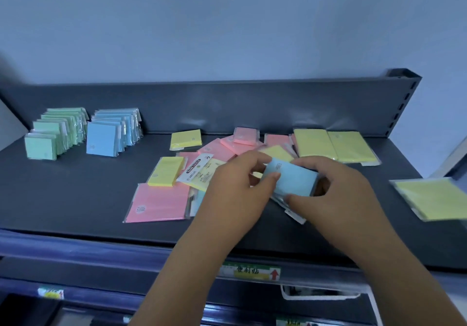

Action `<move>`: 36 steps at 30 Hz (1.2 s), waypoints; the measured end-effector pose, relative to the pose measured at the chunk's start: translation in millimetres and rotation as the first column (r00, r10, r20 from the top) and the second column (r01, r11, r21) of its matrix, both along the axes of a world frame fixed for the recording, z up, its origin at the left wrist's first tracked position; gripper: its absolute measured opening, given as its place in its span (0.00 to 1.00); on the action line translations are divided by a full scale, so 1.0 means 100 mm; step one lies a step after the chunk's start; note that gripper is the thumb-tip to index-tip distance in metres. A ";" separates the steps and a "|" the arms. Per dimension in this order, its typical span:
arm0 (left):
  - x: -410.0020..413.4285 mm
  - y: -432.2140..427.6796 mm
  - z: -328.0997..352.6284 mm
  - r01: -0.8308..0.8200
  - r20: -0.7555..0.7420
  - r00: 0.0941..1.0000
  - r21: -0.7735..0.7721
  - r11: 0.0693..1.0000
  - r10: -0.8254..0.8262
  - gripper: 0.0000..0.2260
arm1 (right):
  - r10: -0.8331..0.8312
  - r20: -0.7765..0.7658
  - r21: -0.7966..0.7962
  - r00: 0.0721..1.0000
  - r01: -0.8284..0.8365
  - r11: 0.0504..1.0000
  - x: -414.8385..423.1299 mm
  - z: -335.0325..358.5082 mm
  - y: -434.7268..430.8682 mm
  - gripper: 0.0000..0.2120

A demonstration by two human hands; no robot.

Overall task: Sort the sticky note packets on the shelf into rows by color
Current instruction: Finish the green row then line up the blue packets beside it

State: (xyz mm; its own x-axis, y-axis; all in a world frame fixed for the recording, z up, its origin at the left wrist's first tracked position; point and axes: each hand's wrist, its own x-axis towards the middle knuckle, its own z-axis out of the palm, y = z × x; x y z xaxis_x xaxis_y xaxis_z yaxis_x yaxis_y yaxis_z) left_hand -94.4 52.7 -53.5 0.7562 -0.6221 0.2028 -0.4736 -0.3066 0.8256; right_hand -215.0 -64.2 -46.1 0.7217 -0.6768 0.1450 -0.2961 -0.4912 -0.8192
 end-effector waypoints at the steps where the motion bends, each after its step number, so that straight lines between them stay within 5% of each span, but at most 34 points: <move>1: -0.01 -0.04 0.01 -0.013 -0.059 0.998 -0.043 0.999 0.011 0.10 | -0.006 0.052 0.070 0.999 0.003 0.998 -0.04 -0.01 -0.05 0.20; 4: -0.07 -0.13 0.03 -0.008 -0.243 0.969 -0.171 0.985 -0.034 0.12 | -0.068 0.203 0.202 0.977 0.026 0.979 -0.15 -0.02 -0.18 0.19; 11: -0.21 -0.31 -0.02 -0.029 -0.356 0.930 -0.328 0.944 -0.096 0.11 | -0.260 0.329 0.554 0.908 0.037 0.832 -0.28 -0.05 -0.38 0.16; 16: -0.35 -0.39 0.03 -0.113 -0.540 0.826 -0.434 0.894 -0.158 0.07 | -0.309 0.403 0.649 0.862 -0.031 0.760 -0.33 -0.01 -0.47 0.11; 21: -0.60 -0.46 0.04 -0.028 -0.645 0.699 -0.457 0.889 -0.309 0.06 | -0.360 0.518 0.730 0.776 -0.181 0.659 -0.26 0.07 -0.36 0.15; 29: -0.42 -0.21 0.09 -0.123 -0.625 0.742 -0.482 0.868 -0.241 0.02 | -0.291 0.430 0.595 0.855 -0.026 0.803 -0.08 0.12 -0.03 0.13; 36: 0.23 0.42 0.12 -0.194 -0.572 0.795 -0.556 0.808 -0.202 0.01 | -0.270 0.410 0.580 0.871 -0.021 0.814 0.49 0.12 0.59 0.13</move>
